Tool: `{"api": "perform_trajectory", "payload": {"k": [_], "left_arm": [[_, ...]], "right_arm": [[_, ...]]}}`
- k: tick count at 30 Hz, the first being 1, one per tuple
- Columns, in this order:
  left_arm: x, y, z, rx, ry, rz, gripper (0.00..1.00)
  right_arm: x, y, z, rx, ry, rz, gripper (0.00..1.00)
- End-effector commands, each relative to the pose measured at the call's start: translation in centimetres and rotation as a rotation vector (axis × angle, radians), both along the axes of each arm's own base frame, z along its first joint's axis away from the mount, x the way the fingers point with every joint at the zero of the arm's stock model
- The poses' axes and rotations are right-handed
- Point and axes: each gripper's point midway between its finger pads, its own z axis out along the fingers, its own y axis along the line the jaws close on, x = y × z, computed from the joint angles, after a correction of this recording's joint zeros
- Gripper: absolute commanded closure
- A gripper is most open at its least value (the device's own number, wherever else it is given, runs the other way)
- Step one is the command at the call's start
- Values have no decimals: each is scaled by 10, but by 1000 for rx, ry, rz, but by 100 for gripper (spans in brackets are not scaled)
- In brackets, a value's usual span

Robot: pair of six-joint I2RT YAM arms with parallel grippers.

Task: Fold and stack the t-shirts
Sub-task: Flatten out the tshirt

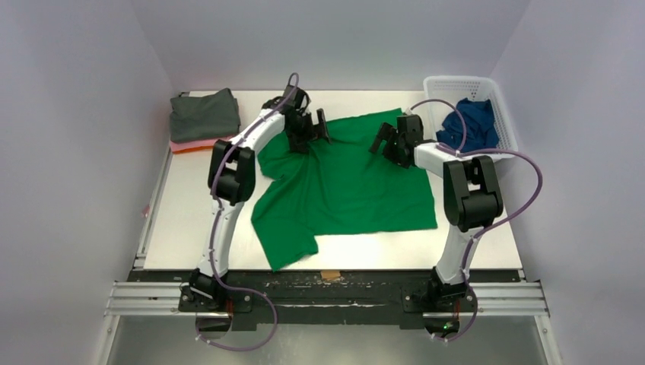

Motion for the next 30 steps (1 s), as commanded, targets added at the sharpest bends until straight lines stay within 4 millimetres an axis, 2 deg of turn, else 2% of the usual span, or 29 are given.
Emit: {"api": "perform_trajectory", "payload": {"k": [1, 3, 5, 6, 7, 8, 9, 11, 13, 17, 19, 23, 25, 26, 27, 30], "left_arm": [[44, 2, 7, -70, -45, 3, 0], [49, 5, 15, -63, -62, -22, 0], [43, 12, 36, -9, -114, -58, 0], [36, 17, 45, 31, -143, -72, 0], [29, 22, 76, 64, -217, -77, 0], [20, 28, 70, 102, -220, -81, 0], [10, 34, 99, 102, -282, -75, 0], [-8, 51, 109, 115, -316, -48, 0], [-24, 71, 100, 152, -308, -11, 0], [-25, 99, 79, 194, -240, 41, 0], [-16, 106, 66, 189, -203, 54, 0], [9, 120, 40, 189, -131, 99, 0], [20, 115, 30, 128, -98, 88, 0], [25, 114, 26, 104, -82, 91, 0], [29, 114, 15, 90, -51, 93, 0], [36, 117, -3, 49, 17, 142, 0]], "right_arm": [[-5, -3, 3, -15, 36, 37, 3], [-10, -7, 22, -36, 2, 46, 3], [-22, -13, 34, -55, -16, 36, 3], [-29, -14, 39, -55, -24, 37, 3], [-36, -15, 45, -50, -38, 35, 3], [-44, -16, 45, -46, -33, 30, 3], [-51, -18, 44, -43, -32, 26, 3], [-66, -19, 40, -34, -19, 24, 3], [-80, -12, 33, -16, -5, 52, 3], [-104, 15, 27, 3, 5, 132, 3], [-115, 40, 29, 7, -10, 200, 3], [-138, 106, 41, 35, -59, 387, 3], [-148, 129, 43, 48, -62, 460, 4], [-151, 134, 44, 51, -59, 478, 4], [-153, 136, 44, 52, -59, 485, 4], [-153, 133, 43, 40, -61, 469, 4]]}}
